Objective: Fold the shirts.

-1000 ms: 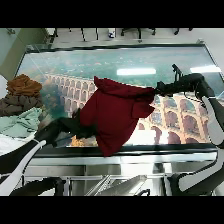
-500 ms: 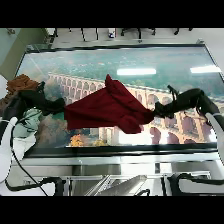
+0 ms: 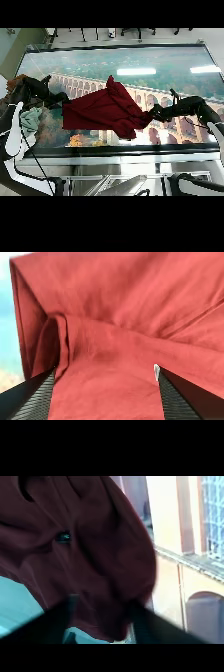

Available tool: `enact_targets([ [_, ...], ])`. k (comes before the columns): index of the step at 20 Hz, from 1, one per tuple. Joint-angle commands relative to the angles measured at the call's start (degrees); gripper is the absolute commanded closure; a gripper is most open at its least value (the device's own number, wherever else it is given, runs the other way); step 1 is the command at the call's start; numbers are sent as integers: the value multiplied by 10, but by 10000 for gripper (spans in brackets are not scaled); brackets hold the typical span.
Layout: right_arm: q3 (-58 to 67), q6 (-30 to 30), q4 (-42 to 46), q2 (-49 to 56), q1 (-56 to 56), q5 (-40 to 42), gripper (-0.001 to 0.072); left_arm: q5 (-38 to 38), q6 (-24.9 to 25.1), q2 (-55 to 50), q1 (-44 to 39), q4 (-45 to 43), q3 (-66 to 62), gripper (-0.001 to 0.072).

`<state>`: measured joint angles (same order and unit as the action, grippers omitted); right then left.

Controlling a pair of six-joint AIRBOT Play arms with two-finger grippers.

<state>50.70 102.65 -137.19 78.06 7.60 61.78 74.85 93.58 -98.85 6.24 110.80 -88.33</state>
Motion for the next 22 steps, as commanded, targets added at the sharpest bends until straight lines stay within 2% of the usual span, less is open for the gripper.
enact_targets([
  [1, 34, 2, 4, -8, 35, 21, 173, 76, 2, -3, 18, -14, -55, 0],
  [3, 38, 2, 30, -27, 68, 32, 174, 122, 2, 18, 44, -34, -42, 1],
  [5, 25, -3, 74, -43, 76, 57, 191, 122, 2, 55, 70, -42, 27, 0],
  [7, -38, -3, 66, -62, 60, 52, 191, 85, 3, 94, 89, -42, 125, 1],
  [10, -148, 6, 10, -65, 10, -24, 192, -6, 3, 130, 86, -19, 253, 1],
  [11, -165, 10, -13, -61, -6, -54, 229, -31, 10, 132, 85, 14, 276, 1],
  [12, -167, 10, -21, -52, -22, -71, 304, -51, 26, 132, 85, 54, 292, 1],
  [13, -166, 10, -26, -46, -35, -83, 346, -73, 43, 132, 85, 94, 305, 1],
  [15, -163, 10, -44, -31, -53, -100, 344, -99, 54, 132, 85, 124, 324, 1],
  [21, -157, 8, -60, -13, -64, -123, 345, -107, 67, 84, 54, 122, 329, 2],
  [22, -157, 8, -61, -13, -67, -124, 345, -110, 70, 75, 49, 122, 329, 21],
])
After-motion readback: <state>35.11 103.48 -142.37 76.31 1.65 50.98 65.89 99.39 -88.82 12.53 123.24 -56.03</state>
